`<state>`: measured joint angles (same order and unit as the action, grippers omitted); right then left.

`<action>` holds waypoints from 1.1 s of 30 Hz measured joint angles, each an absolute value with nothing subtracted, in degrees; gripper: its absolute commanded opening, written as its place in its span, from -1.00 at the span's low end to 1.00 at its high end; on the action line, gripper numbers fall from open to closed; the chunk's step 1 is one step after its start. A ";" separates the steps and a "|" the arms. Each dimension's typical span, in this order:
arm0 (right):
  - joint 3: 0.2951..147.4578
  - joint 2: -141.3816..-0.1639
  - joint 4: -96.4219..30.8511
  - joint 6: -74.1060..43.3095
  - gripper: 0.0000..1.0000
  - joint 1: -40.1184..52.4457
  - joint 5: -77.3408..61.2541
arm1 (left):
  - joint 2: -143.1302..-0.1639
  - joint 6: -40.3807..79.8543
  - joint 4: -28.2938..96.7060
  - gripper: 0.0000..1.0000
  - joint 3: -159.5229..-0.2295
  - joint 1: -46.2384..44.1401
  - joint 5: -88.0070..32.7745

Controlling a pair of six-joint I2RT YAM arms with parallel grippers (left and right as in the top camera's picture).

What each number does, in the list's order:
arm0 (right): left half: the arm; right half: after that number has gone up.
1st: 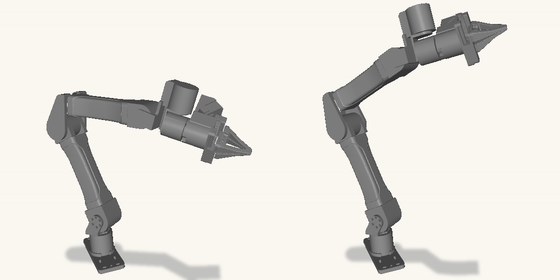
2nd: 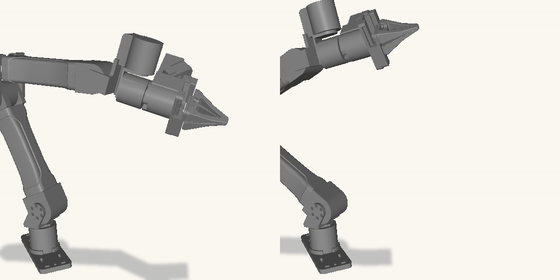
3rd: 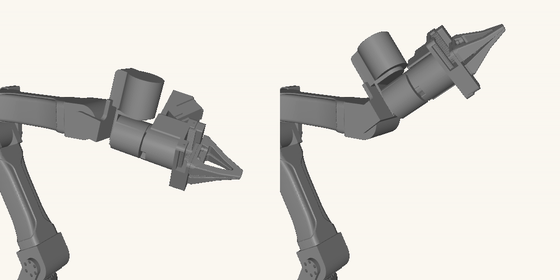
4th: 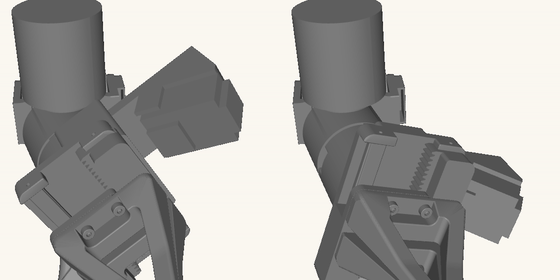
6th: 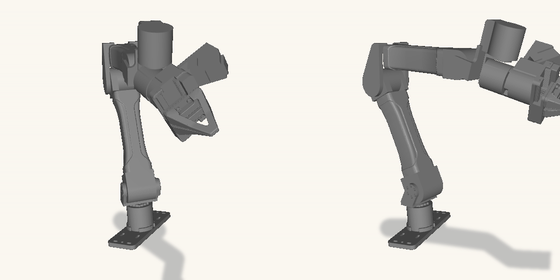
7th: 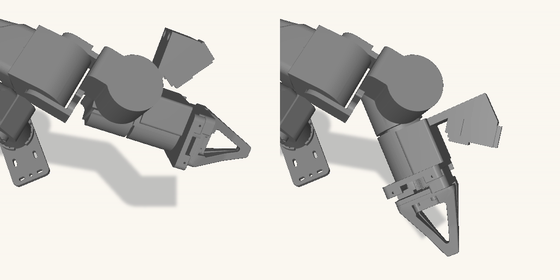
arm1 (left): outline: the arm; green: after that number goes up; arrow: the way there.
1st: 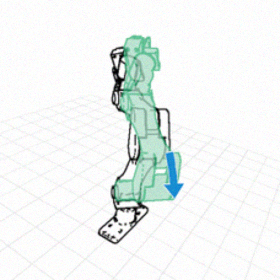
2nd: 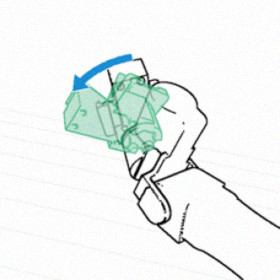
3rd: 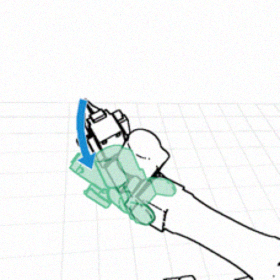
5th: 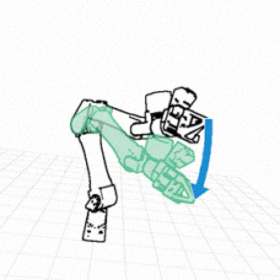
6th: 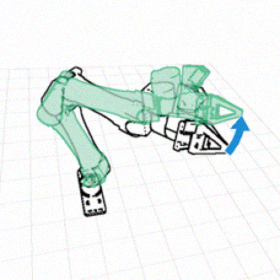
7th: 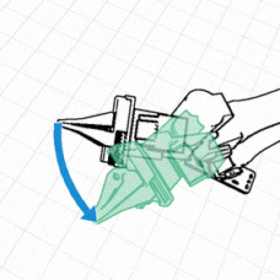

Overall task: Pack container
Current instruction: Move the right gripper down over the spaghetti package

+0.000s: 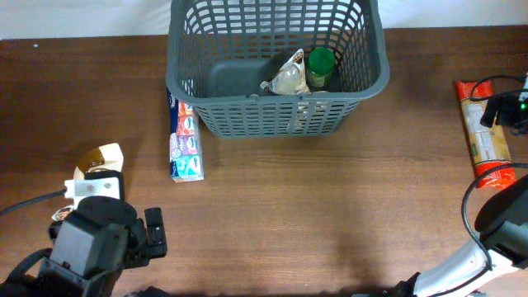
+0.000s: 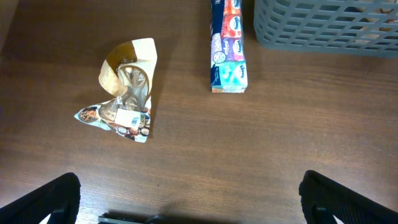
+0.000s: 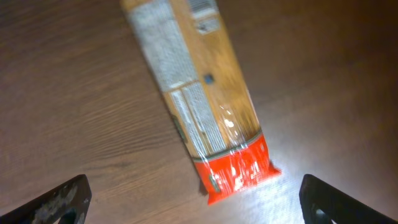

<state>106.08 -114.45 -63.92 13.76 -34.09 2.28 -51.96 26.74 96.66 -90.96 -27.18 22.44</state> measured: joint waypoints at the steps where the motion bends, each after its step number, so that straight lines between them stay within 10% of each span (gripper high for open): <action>1: 106.08 -114.45 -63.55 15.46 0.98 -34.09 1.69 | -51.96 26.76 96.66 0.99 -90.96 -27.18 22.44; 33: 105.95 -124.70 -62.81 27.64 0.98 -34.11 10.52 | -51.96 26.74 96.66 0.99 -90.96 -27.18 22.44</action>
